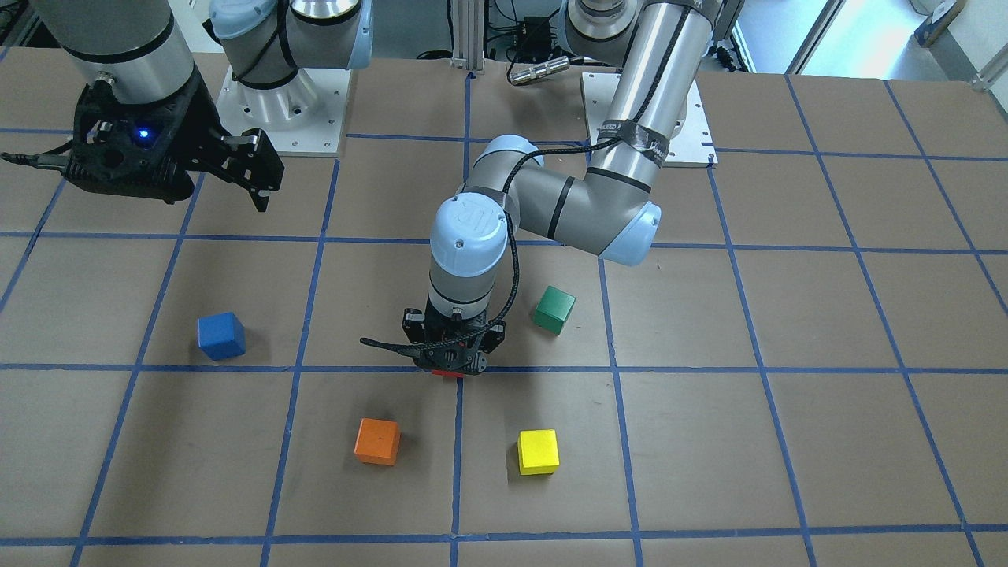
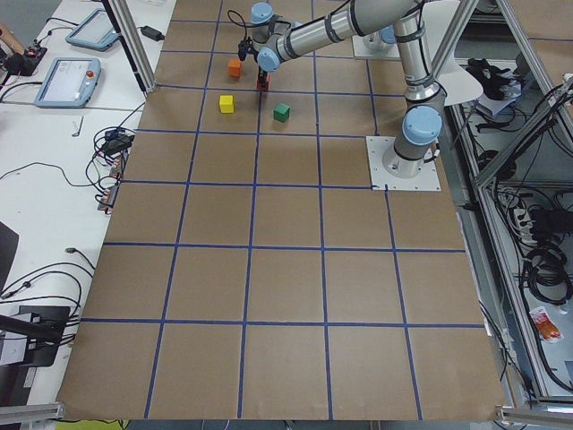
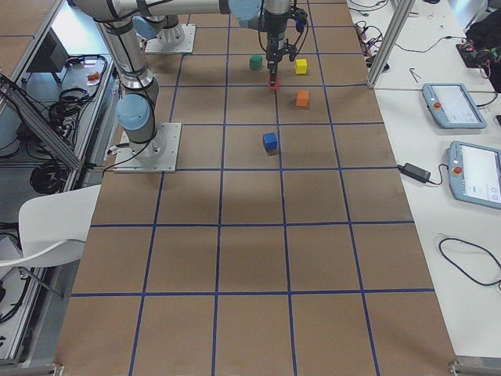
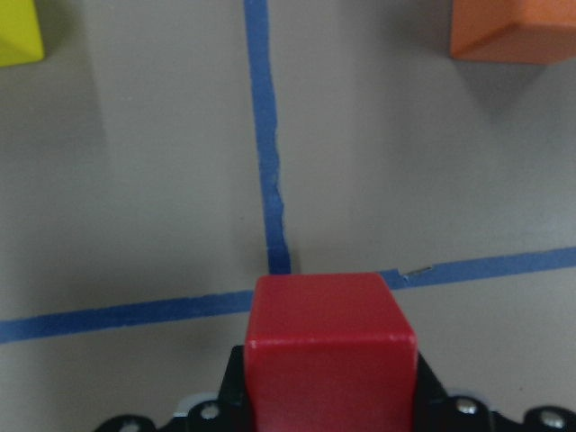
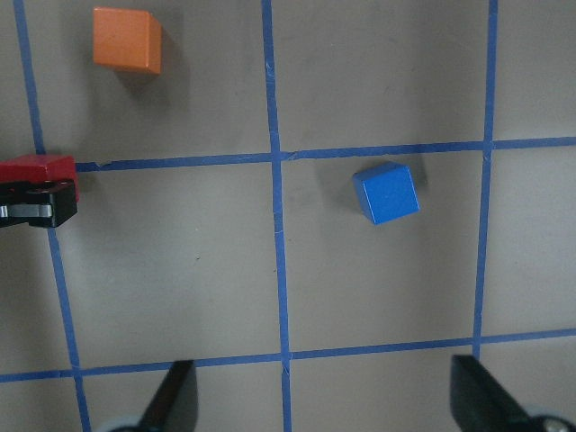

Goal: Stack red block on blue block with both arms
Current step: 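Lower the red cube and open the left gripper, then raise the left gripper away while the right gripper moves toward the red cube, then lower the right gripper onto the red cube and close it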

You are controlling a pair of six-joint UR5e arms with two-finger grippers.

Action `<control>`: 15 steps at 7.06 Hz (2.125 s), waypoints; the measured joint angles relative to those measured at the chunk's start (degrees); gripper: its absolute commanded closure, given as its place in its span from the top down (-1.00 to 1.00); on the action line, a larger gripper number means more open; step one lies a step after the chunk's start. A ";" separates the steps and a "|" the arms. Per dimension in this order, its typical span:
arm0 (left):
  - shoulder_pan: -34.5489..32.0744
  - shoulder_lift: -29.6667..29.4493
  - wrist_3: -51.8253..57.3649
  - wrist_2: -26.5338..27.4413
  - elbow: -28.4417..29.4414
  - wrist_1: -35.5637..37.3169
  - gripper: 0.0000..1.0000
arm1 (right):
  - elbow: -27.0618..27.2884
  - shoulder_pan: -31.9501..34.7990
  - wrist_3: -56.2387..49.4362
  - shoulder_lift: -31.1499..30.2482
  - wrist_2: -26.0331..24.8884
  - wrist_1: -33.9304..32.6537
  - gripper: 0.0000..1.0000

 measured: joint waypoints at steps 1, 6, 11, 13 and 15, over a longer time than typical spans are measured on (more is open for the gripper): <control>0.01 -0.05 0.52 0.13 0.14 0.76 1.00 | 0.00 -0.49 0.00 0.05 0.08 0.28 1.00; 7.03 7.42 6.34 0.24 5.95 -7.63 1.00 | 0.00 -0.96 0.40 0.75 0.71 -0.56 1.00; 22.78 27.65 24.06 0.45 7.10 -30.80 1.00 | -0.48 2.07 2.99 10.58 2.48 -15.37 1.00; 24.10 30.78 24.15 2.36 7.07 -35.35 1.00 | -0.51 7.30 7.92 15.29 2.62 -20.73 1.00; 24.11 31.18 23.25 3.49 7.27 -36.56 1.00 | -0.33 12.12 13.13 19.63 2.65 -23.84 1.00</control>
